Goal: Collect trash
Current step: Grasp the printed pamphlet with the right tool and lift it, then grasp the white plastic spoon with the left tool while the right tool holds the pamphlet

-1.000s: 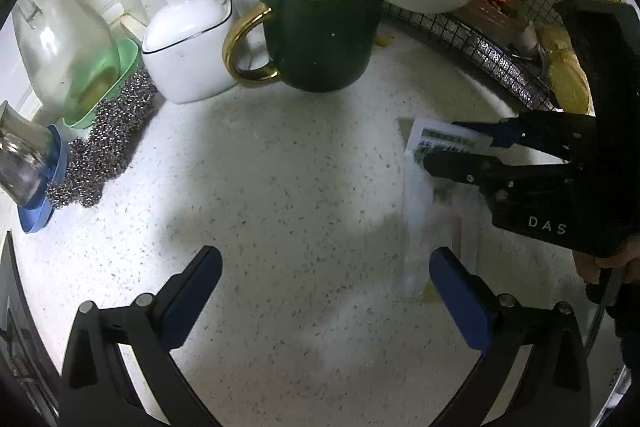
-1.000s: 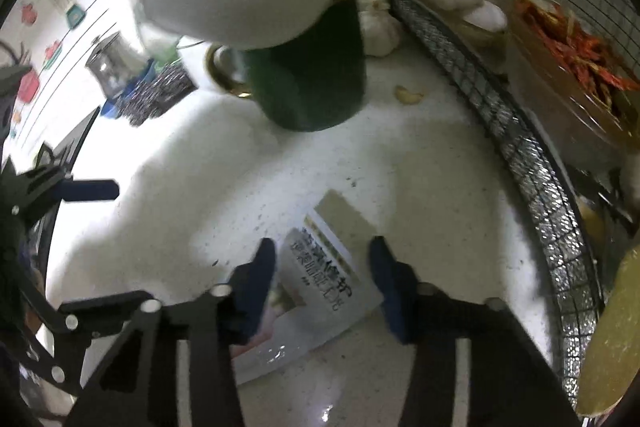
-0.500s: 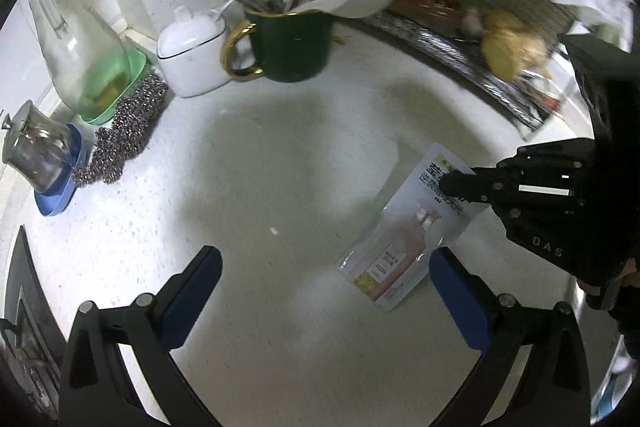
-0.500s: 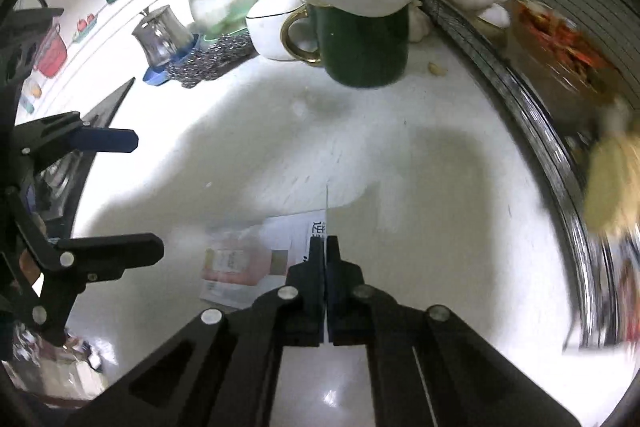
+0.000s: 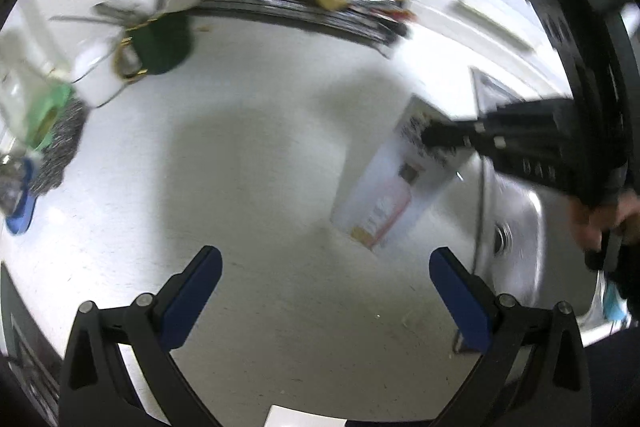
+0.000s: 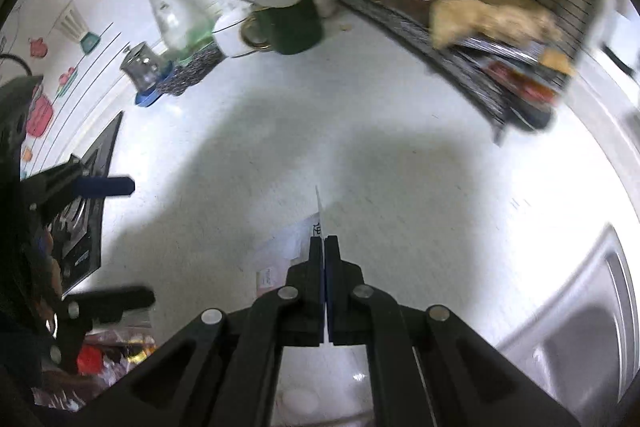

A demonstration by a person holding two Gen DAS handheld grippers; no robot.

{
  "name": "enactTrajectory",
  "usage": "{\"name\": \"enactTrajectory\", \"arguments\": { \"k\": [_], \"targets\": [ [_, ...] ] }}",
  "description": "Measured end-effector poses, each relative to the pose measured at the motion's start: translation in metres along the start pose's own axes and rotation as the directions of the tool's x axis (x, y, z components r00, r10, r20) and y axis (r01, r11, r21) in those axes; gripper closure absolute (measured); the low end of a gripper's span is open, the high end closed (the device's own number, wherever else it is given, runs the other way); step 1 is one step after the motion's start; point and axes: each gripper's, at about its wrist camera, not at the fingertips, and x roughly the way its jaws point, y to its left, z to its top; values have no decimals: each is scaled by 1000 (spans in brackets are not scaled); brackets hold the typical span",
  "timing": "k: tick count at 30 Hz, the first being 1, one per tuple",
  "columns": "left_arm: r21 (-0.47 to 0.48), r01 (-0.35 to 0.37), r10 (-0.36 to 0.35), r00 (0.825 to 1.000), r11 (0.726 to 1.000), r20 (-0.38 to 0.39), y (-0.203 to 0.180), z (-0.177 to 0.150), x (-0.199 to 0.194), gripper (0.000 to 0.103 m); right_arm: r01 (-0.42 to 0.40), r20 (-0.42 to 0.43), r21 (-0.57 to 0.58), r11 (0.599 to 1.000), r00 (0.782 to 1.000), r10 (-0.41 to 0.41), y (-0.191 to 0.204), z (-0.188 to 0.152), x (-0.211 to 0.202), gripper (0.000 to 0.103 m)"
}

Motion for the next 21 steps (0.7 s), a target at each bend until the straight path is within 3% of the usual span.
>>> {"name": "enactTrajectory", "arguments": {
  "k": [7, 16, 21],
  "targets": [
    [151, 35, -24, 997, 988, -73, -39, -9, 34, 0, 39, 15, 134, 990, 999, -41, -25, -31, -7, 103],
    [304, 111, -66, 986, 946, -154, -80, -24, 71, 0, 64, 15, 208, 976, 997, -69, -45, -49, -11, 103],
    [379, 92, -18, 981, 921, -194, -94, -32, 88, 12, 75, 15, 244, 967, 997, -81, -57, -57, -11, 103]
  ]
}}
